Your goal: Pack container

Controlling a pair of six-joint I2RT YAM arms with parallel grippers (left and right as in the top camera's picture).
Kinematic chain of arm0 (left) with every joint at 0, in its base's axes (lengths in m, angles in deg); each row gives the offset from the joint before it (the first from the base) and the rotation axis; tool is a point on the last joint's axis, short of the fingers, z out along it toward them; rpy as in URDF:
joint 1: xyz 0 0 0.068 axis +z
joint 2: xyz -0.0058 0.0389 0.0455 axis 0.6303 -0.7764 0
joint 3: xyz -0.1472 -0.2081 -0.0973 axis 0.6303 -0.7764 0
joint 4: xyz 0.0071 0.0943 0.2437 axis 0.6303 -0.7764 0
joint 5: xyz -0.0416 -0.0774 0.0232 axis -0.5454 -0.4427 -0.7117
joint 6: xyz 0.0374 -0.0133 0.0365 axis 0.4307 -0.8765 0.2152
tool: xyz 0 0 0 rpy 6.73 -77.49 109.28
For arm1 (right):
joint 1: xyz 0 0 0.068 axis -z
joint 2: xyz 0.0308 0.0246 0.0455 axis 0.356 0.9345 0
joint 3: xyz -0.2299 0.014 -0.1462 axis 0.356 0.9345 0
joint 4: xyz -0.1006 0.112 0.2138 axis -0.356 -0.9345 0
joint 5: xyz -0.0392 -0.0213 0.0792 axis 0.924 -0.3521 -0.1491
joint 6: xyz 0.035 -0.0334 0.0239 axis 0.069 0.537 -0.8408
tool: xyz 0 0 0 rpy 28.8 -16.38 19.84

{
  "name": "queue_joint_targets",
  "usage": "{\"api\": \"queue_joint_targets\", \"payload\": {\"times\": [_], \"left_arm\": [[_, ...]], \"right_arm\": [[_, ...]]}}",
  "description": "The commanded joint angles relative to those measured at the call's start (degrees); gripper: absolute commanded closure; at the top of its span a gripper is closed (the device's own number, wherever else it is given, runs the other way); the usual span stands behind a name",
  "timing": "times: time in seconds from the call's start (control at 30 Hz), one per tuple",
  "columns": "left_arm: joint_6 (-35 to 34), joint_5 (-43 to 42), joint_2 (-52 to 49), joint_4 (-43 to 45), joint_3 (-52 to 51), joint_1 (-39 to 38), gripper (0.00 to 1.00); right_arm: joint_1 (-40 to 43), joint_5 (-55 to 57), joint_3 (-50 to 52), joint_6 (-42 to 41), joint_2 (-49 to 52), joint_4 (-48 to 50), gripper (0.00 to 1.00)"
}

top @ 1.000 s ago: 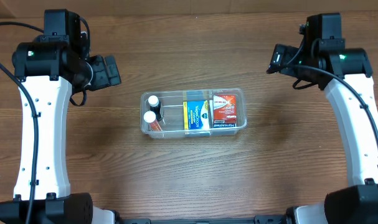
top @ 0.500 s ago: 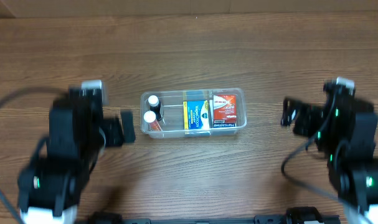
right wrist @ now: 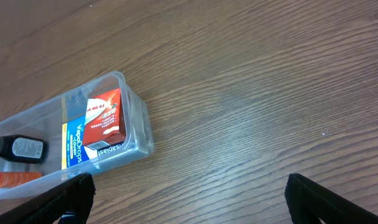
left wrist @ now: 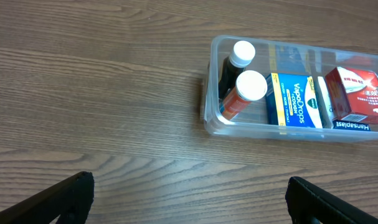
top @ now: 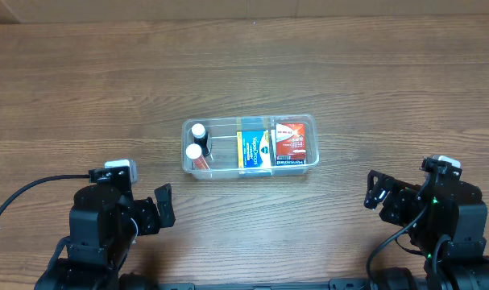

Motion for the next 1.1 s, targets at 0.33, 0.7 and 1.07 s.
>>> {"api": "queue_joint_targets", "payload": {"times": [0.33, 0.7, 1.07], "left_arm": [[-0.76, 0.59, 0.02, 0.09, -0.31, -0.46, 0.00], [-0.76, 0.57, 0.02, 0.09, -0.31, -0.46, 0.00], [-0.76, 0.59, 0.02, 0.09, -0.31, -0.46, 0.00]], "right_arm": [[0.13, 2.49, 0.92, -0.22, -3.13, 1.33, 0.00], [0.07, -4.09, 28.98, 10.91, -27.26, 37.38, 0.00], [0.11, -4.44, 51.23, 13.79, -33.57, 66.05, 0.00]]}}
